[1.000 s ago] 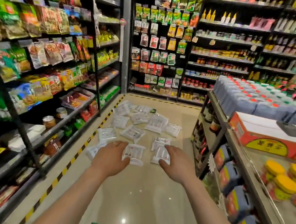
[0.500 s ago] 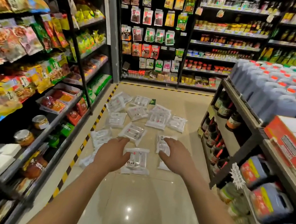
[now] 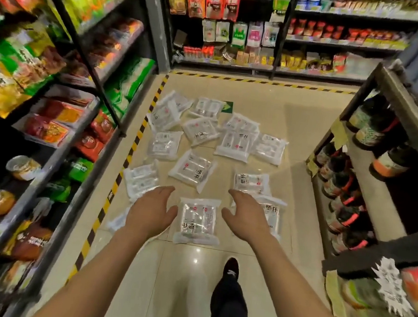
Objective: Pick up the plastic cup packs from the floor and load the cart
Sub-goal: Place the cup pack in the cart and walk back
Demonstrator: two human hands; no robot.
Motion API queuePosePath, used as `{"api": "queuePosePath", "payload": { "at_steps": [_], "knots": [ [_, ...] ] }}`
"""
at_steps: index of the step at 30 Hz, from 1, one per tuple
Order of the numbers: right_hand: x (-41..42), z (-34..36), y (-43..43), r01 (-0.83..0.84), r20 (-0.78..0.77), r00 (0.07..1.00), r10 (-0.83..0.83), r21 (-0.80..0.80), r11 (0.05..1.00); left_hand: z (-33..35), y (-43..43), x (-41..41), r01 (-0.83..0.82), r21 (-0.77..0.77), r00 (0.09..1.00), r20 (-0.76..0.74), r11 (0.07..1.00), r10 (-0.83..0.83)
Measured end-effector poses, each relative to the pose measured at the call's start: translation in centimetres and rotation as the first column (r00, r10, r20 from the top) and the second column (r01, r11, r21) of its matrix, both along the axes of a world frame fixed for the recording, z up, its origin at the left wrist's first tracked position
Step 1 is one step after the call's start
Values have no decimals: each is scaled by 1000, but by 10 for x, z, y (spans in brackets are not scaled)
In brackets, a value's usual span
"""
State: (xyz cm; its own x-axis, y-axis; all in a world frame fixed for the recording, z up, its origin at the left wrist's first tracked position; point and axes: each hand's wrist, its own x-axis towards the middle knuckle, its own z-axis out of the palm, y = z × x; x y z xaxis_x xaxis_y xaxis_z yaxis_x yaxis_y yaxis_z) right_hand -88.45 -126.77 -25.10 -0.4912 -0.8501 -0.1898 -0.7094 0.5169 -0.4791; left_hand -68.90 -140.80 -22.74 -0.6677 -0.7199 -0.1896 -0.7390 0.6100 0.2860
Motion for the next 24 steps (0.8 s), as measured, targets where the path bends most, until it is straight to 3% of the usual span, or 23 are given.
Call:
{"api": "queuePosePath", "payload": {
  "at_steps": [5,10,17,24],
  "knots": [
    [-80,-72,-79,-29,1,1000,29,51,998,-61,-75,-85,-114,33,993,-22,993,115],
    [-116,-154,-136,-23,47,999,20,69,997,-155,-136,-129,-72,67,996,49,995,69],
    [-125,-330,-181,125,99,986,-137,117,985,-336,-201,-148,18,136,980,196,991,-45],
    [-118,-525,-189,236,208,935,-287,237,942,-537,-218,-134,-56,223,968,251,973,-2]
  ]
}}
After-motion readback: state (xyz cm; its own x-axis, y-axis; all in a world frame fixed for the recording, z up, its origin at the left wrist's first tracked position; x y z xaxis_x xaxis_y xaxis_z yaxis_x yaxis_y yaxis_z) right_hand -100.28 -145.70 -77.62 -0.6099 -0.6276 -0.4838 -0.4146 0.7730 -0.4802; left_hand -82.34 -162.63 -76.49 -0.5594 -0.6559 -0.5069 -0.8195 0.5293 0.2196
